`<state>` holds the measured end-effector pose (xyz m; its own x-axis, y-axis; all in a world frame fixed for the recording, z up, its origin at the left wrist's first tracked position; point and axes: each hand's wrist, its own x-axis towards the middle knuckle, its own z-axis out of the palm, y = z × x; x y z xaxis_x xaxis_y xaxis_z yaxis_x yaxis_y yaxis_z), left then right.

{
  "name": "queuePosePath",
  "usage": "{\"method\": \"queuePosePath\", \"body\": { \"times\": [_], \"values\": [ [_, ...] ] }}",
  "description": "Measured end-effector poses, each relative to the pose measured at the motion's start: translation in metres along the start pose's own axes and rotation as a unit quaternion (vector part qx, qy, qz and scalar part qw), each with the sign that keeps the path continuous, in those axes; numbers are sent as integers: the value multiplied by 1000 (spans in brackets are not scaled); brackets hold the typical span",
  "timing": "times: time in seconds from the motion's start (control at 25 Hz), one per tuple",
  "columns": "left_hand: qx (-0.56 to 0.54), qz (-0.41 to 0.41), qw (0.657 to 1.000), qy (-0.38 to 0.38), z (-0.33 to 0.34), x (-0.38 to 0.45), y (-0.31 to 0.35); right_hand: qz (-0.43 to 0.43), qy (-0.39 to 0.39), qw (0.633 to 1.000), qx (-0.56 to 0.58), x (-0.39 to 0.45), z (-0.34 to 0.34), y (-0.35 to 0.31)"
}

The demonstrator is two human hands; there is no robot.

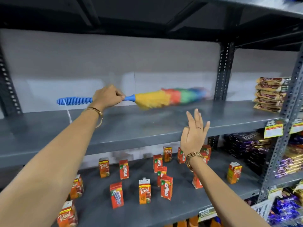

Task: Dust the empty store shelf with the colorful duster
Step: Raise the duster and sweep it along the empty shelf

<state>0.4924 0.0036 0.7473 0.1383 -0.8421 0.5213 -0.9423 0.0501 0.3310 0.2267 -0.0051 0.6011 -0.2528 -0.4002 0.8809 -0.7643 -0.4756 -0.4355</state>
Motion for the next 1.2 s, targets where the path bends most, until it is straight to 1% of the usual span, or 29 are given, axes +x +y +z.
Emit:
{"method": "queuePosePath", "body": {
  "times": [0.08,0.12,0.16,0.24,0.28,0.32,0.4,0.44,0.48,0.56,0.6,0.64,0.72,0.76,0.8,0.88,0.92,0.96,1.04,1.08,1.12,1.16,1.2],
  "values": [
    [-15,-9,997,-76,-15,-13,-21,1,6,1000,22,-3,3,-9],
    [4,-23,997,-80,-18,-16,-26,-12,6,999,34,-7,5,-15],
    [30,-36,997,-55,-21,-15,-28,-32,3,998,47,-12,8,-24],
    [90,-49,994,40,-27,-14,-28,-70,-6,995,74,-24,15,-42],
    [94,-52,993,52,-32,-15,-34,-81,-10,993,85,-30,18,-52],
    [82,-54,994,39,-38,-17,-42,-91,-13,991,93,-35,21,-60],
    [72,-59,995,-25,-48,-27,-63,-114,-24,988,103,-43,27,-75],
    [90,-57,994,-27,-49,-31,-69,-125,-29,987,100,-46,28,-82],
    [122,-58,991,-1,-49,-32,-72,-136,-31,986,92,-49,30,-88],
    [178,-63,978,83,-51,-32,-67,-146,-29,986,78,-55,34,-97],
    [172,-63,979,94,-52,-32,-68,-141,-30,987,75,-57,35,-101],
    [151,-62,983,86,-55,-32,-71,-134,-32,988,75,-57,36,-103],
    [111,-74,991,32,-61,-40,-82,-124,-38,988,80,-58,37,-107],
    [113,-79,990,19,-61,-43,-85,-123,-39,988,80,-58,37,-108],
    [131,-82,988,28,-59,-45,-87,-123,-39,988,80,-59,38,-109],
    [170,-85,976,102,-58,-49,-81,-127,-42,988,79,-60,40,-111],
    [162,-86,976,120,-60,-48,-81,-130,-42,987,81,-62,41,-113],
    [134,-88,981,112,-64,-49,-85,-133,-40,986,86,-63,43,-115],
    [72,-105,991,44,-72,-56,-99,-145,-37,984,100,-68,46,-121],
    [70,-117,991,15,-75,-63,-105,-150,-36,983,103,-70,47,-124],
    [86,-131,988,12,-76,-68,-110,-153,-36,982,104,-73,48,-127],
    [114,-145,982,34,-77,-70,-113,-156,-39,981,105,-75,49,-130],
    [146,-157,974,72,-80,-73,-114,-158,-41,980,109,-78,51,-133]
  ]
}}
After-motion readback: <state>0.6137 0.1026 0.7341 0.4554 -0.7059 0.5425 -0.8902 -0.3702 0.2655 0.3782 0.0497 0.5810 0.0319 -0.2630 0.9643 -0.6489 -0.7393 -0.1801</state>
